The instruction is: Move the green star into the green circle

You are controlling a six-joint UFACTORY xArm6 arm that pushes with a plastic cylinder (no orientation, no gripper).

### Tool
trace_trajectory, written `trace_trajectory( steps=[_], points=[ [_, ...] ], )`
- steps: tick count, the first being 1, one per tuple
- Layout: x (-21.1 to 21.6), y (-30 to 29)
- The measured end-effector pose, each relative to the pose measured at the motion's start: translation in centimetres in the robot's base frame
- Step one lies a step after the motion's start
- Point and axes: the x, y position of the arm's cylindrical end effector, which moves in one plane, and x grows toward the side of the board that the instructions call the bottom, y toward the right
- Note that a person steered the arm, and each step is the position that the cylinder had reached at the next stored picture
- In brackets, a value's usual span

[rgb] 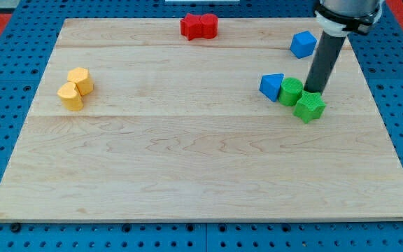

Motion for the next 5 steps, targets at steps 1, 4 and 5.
trace_trajectory(
  steps=[1, 4, 5],
  points=[
    [-0.3, 3.7],
    [6.2, -2.3],
    [5.5, -3.1]
  ],
)
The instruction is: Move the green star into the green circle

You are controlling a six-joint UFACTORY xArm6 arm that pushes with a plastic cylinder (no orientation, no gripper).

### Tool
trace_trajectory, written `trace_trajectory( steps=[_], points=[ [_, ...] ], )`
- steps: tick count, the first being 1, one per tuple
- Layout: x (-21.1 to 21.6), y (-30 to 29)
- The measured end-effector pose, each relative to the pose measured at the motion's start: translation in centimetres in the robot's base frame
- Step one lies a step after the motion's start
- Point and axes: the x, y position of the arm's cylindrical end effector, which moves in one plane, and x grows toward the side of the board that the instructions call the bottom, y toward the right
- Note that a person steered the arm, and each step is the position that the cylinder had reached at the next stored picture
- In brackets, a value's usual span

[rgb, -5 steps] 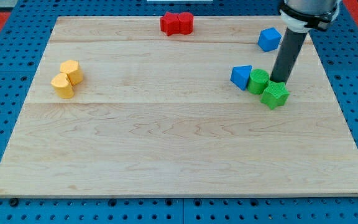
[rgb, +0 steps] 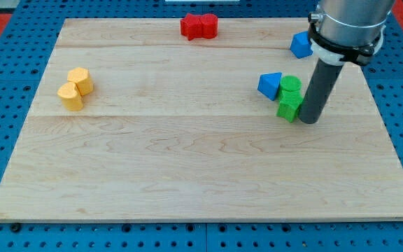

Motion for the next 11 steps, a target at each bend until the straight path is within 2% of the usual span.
trace_trajectory(
  steps=[4, 6, 11],
  points=[
    [-0.1, 0.0],
    [3.5, -1.3],
    [3.9, -3.2]
  ],
)
